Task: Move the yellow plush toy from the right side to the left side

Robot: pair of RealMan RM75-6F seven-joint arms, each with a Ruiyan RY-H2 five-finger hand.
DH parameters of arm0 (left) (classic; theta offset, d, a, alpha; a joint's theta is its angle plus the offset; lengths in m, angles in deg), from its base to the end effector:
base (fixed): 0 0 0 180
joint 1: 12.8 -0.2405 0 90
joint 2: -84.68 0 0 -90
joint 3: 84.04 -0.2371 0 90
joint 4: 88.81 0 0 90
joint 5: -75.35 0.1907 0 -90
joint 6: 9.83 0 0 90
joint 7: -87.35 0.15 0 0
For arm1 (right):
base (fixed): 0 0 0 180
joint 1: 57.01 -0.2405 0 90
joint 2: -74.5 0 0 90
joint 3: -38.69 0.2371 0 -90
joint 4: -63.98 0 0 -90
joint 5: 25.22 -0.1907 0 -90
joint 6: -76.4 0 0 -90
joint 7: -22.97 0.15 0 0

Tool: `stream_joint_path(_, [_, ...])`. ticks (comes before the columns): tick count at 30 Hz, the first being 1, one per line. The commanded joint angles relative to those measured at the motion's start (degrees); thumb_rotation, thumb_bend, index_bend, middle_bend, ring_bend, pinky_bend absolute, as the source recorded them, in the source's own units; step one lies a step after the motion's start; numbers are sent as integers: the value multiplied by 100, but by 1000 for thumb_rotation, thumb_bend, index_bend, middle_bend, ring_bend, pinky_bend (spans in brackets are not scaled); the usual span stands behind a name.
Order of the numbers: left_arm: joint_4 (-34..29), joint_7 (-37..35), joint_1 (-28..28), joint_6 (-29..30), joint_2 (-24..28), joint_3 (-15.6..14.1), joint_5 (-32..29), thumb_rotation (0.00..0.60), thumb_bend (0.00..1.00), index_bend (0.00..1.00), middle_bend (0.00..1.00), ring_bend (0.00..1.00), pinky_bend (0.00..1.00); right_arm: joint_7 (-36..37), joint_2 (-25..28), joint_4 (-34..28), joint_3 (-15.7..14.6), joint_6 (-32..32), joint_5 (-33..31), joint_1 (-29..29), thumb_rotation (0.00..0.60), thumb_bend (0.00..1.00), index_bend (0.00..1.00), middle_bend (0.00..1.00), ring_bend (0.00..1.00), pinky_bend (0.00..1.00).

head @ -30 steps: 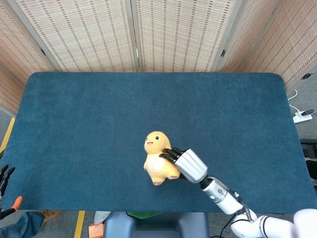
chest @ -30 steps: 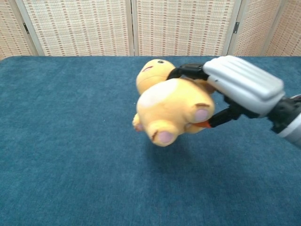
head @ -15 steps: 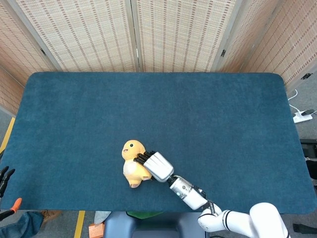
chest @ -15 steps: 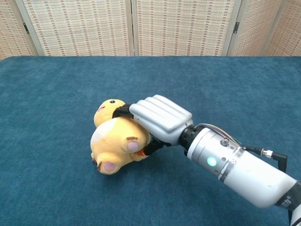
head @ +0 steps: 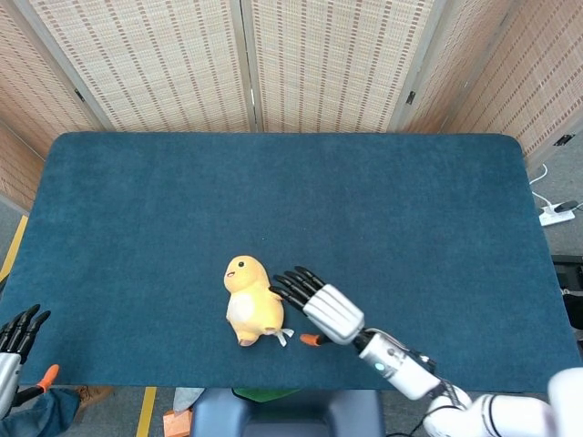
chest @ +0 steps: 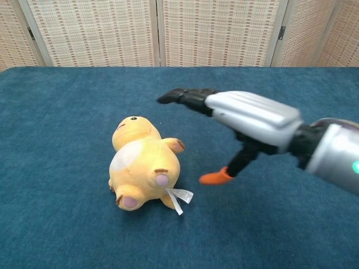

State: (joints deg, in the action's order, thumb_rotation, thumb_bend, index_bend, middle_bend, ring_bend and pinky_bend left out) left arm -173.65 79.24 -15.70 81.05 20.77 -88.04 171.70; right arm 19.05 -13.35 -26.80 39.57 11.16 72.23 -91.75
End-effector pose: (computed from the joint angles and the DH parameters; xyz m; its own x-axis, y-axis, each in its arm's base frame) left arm -0.3073 0.1201 0.1662 0.3871 0.0899 0.9177 0.9218 -0.0612 -0.3828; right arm -0.1059 -0.2425 -0.0024 0.3413 -0.2397 0.9089 -0.7189 -0.6895 0.0880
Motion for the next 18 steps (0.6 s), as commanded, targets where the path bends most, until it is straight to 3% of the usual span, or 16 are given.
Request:
stream_joint_path(1, [-152, 69, 310, -99, -2, -192, 685, 600, 306, 0, 36, 2, 144, 546, 1471, -566, -1017, -1602, 800, 1075, 600, 40, 0, 0, 0, 0])
stream_joint_path(5, [-756, 743, 723, -601, 9, -236, 1152, 600, 284, 0, 47, 17, 143, 1112, 1850, 73, -1369, -2798, 842, 1920, 600, 40, 0, 0, 0, 0])
stream_joint_path(9, [-1693, 1698, 1340, -1713, -161, -65, 1160, 600, 266, 0, 0, 0, 96, 1661, 2191, 698, -1516, -3681, 643, 2637, 600, 42, 0, 0, 0, 0])
stream_joint_path(12, [-2088, 2542, 1660, -2337, -544, 255, 809, 600, 244, 0, 0, 0, 64, 1984, 2356, 829, -1446, -4111, 631, 2877, 600, 42, 0, 0, 0, 0])
stream_joint_path(18, [-2343, 3418, 2098, -3007, -1264, 699, 155, 600, 228, 0, 0, 0, 20, 2700, 2572, 1008, -1311, -4184, 422, 2983, 600, 43, 0, 0, 0, 0])
